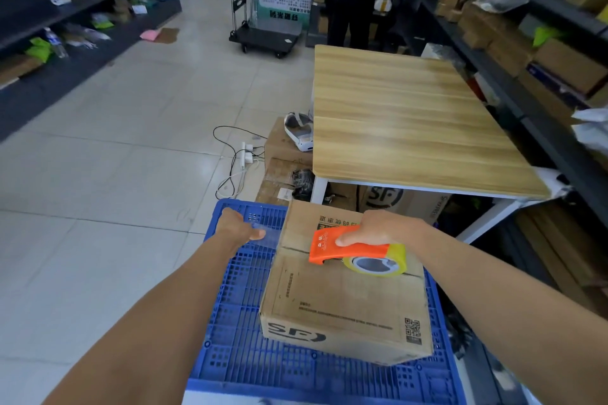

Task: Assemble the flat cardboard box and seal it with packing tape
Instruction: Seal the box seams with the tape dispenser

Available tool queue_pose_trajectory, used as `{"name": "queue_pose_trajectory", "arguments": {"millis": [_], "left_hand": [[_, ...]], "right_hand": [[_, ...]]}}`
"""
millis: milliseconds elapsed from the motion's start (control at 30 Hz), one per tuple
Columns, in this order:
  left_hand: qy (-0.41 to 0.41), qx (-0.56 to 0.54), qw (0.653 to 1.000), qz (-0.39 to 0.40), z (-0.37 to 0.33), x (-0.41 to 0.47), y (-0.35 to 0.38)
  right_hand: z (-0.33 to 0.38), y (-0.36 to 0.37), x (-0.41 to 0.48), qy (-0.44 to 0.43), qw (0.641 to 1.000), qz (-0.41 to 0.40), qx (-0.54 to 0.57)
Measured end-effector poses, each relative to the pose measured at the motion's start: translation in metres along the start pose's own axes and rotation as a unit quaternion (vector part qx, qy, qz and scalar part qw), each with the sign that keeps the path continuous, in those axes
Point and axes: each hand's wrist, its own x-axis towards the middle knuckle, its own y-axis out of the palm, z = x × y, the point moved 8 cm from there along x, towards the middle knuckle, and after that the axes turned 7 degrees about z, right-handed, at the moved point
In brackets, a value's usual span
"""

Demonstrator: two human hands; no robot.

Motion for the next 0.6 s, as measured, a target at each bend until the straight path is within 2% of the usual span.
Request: {"name": "queue_pose_trajectory", "arguments": {"millis": [100, 300, 600], "left_hand": [[-0.031, 0.021, 0.999, 0.013, 0.013, 0.001, 0.006], [-0.044, 0.027, 0.999, 0.004, 0.024, 0.009, 0.01], [-0.087, -0.03, 0.996, -0.011, 0.051, 0.024, 0.027]], "right_hand": [[0.006, 0.003, 0.001, -0.002, 1.0, -0.008, -0.021], [0.013, 0.004, 0.0, 0.011, 0.999, -0.015, -0.034], [0.017, 0.008, 0.001, 0.02, 0.999, -0.033, -0.025]]}}
